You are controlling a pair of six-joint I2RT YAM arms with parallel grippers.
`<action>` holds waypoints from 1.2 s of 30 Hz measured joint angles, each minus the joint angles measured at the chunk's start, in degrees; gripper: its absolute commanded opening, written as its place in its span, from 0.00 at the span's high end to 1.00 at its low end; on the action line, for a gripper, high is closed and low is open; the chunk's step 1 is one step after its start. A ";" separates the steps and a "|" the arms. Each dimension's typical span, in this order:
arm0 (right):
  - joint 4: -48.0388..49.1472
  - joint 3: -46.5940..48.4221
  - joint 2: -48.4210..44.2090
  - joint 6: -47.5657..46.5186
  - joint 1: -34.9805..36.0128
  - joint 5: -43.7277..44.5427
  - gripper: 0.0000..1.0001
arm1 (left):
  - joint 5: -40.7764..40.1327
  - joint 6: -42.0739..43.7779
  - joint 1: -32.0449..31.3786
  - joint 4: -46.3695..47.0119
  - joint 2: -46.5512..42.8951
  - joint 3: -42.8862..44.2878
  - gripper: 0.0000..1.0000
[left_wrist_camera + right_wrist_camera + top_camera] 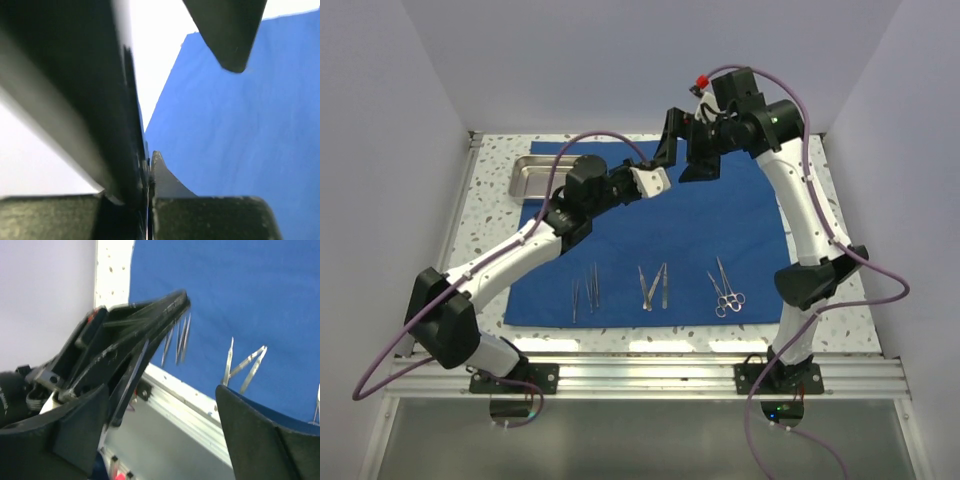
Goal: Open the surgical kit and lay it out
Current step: Place the medical item in the surgical kit.
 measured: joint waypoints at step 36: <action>-0.15 -13.84 -16.09 3.76 -15.28 16.02 0.04 | 25.35 -90.86 -14.05 -7.87 30.60 22.71 1.00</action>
